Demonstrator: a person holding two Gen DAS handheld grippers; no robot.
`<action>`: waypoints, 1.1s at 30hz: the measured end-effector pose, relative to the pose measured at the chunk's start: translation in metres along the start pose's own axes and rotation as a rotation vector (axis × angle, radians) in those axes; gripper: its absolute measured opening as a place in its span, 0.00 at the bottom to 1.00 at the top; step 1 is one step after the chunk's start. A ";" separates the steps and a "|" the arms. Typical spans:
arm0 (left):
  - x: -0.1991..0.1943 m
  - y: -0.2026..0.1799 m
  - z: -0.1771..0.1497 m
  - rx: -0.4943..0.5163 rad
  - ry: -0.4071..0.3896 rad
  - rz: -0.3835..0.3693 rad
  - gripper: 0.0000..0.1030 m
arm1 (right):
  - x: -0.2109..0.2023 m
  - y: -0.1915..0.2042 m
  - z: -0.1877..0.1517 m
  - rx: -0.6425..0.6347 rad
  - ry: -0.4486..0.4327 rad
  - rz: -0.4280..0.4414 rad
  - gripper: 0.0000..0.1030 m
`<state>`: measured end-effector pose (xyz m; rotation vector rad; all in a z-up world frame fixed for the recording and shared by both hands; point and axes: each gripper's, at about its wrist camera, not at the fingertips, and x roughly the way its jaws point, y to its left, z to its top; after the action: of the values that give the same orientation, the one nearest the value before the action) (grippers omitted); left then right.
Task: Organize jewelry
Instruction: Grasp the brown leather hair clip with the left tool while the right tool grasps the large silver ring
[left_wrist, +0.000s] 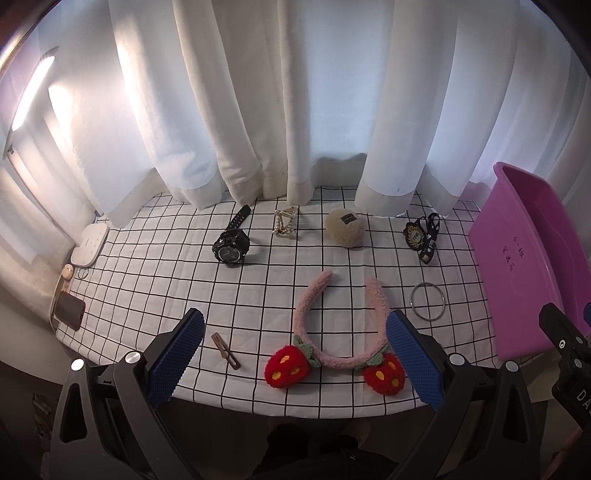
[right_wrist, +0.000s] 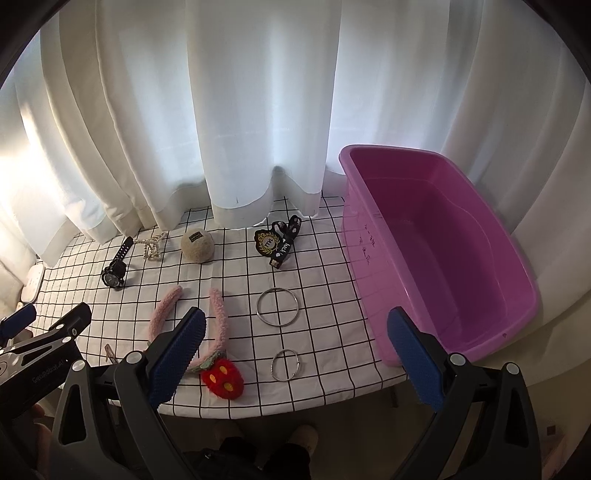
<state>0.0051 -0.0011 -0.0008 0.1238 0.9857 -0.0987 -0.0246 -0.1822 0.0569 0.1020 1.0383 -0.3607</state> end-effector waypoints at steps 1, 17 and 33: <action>0.002 0.001 -0.001 -0.004 0.003 0.004 0.94 | 0.003 0.000 -0.002 -0.006 0.005 0.002 0.91; 0.085 0.086 -0.055 -0.177 0.096 0.033 0.94 | 0.098 0.023 -0.043 -0.098 0.163 0.142 0.91; 0.174 0.130 -0.100 -0.310 0.190 0.082 0.94 | 0.186 0.032 -0.048 -0.146 0.200 0.095 0.91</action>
<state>0.0358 0.1372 -0.1929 -0.1127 1.1723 0.1442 0.0311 -0.1857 -0.1297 0.0572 1.2494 -0.1899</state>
